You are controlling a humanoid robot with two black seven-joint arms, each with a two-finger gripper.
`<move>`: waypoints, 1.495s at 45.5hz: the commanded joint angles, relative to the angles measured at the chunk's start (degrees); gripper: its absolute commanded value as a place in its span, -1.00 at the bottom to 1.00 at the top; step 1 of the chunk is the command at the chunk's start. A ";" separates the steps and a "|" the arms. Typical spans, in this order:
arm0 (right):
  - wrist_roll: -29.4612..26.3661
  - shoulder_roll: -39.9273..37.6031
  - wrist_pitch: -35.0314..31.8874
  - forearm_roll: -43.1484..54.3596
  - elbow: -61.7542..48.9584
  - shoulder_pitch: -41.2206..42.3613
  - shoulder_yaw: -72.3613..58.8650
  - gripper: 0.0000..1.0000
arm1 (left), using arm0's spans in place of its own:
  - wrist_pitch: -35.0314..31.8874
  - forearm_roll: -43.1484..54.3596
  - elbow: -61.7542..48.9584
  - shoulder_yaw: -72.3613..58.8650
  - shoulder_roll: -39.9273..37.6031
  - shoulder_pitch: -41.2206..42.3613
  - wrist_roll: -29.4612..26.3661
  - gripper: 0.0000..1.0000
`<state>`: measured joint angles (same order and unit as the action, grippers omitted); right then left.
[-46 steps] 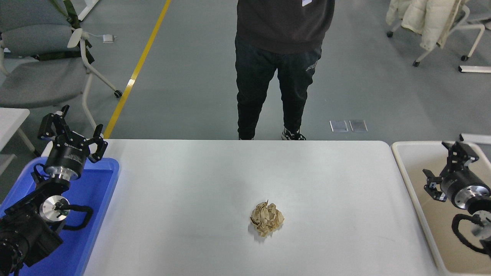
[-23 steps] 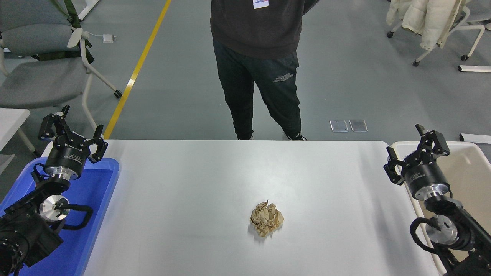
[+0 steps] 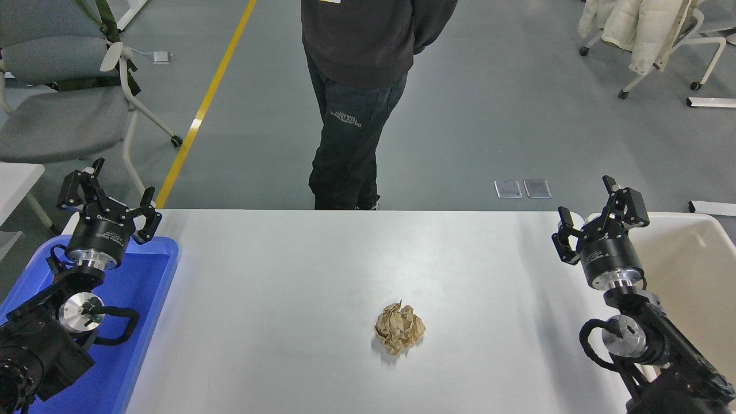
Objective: Clean the table surface
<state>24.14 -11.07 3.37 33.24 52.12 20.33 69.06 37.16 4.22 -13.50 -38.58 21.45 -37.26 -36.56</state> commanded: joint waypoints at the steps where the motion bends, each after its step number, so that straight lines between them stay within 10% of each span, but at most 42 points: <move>1: -8.91 -1.76 11.92 -0.10 4.12 2.44 -7.70 1.00 | 0.01 0.00 0.05 0.00 -0.01 0.00 0.00 1.00; 25: -47.77 -20.92 13.51 7.97 35.06 7.18 -23.52 1.00 | 0.10 0.00 -0.03 0.00 -0.01 0.00 0.00 1.00; 43: -53.66 -26.03 -4.95 12.82 37.26 29.41 -47.69 1.00 | 0.19 0.00 -0.03 0.00 -0.01 -0.09 0.00 1.00; 56: -67.11 -15.58 -9.79 9.13 38.05 34.60 -54.46 1.00 | 0.19 0.00 -0.03 0.00 -0.01 -0.09 0.00 1.00; 68: -68.09 -2.92 -10.58 8.24 32.70 40.49 -61.76 1.00 | 0.19 0.00 0.05 0.00 -0.01 -0.09 0.00 1.00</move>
<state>-40.61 -23.59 -4.90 41.64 88.71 55.63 14.40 37.35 4.22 -13.51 -38.58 21.44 -37.34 -36.56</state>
